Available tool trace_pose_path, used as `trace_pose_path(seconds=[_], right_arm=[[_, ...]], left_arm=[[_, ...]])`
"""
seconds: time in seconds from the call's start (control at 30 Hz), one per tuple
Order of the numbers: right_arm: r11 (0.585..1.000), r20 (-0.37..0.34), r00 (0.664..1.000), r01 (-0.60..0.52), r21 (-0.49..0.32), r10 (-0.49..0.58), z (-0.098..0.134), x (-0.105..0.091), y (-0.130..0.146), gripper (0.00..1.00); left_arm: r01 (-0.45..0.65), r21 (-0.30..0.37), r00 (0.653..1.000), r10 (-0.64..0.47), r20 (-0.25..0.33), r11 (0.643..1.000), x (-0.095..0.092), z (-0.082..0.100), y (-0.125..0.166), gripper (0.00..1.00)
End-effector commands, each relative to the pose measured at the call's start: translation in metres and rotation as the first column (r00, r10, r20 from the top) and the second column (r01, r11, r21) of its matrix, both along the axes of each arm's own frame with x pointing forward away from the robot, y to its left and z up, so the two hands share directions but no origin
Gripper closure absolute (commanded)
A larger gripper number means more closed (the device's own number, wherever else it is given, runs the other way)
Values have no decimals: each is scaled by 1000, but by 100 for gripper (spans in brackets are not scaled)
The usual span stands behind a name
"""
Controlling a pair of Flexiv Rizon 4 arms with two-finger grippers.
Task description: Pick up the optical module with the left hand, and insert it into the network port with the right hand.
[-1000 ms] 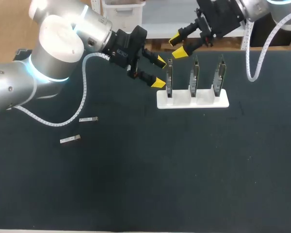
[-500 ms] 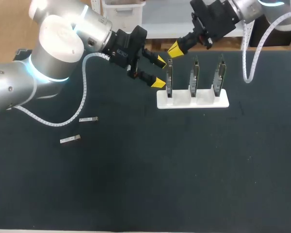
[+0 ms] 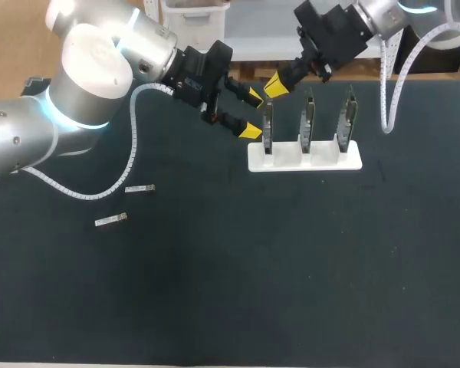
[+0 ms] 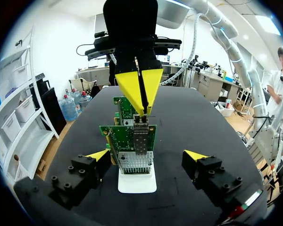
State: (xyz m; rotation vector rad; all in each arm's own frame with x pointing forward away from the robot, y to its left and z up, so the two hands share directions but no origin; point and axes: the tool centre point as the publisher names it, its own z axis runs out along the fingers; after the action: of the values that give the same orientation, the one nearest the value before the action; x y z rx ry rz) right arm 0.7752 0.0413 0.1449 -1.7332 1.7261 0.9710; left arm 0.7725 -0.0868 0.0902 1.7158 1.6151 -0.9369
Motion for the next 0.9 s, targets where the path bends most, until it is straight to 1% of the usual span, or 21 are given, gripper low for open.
trace_pose_path(seconds=[0.03, 0.5, 0.53, 0.63, 0.73, 0.9], right_arm=[[1000, -10, 1000, -4, -9, 4, -3, 3, 0, 100], [1000, -39, 999, 4, -17, -5, -11, 1, -2, 100], [1000, -43, 999, 8, -6, -8, -11, 1, -2, 100], [1000, -37, 999, 20, 14, -19, -5, 2, -3, 100], [999, -21, 999, 29, 36, -29, 6, 3, -5, 100], [993, 4, 999, 51, 106, -52, 27, 5, -12, 100]], left_arm=[[2, 4, 1000, -2, -3, 1000, 2, 0, -1, 0], [2, 4, 1000, -2, -3, 1000, 2, 0, -1, 0], [2, 4, 1000, -2, -3, 1000, 2, 0, -1, 0], [2, 4, 1000, -2, -3, 1000, 2, 0, -1, 0], [2, 4, 1000, -2, -3, 1000, 2, 0, -1, 0], [2, 4, 1000, -2, -3, 1000, 2, 0, -1, 0]])
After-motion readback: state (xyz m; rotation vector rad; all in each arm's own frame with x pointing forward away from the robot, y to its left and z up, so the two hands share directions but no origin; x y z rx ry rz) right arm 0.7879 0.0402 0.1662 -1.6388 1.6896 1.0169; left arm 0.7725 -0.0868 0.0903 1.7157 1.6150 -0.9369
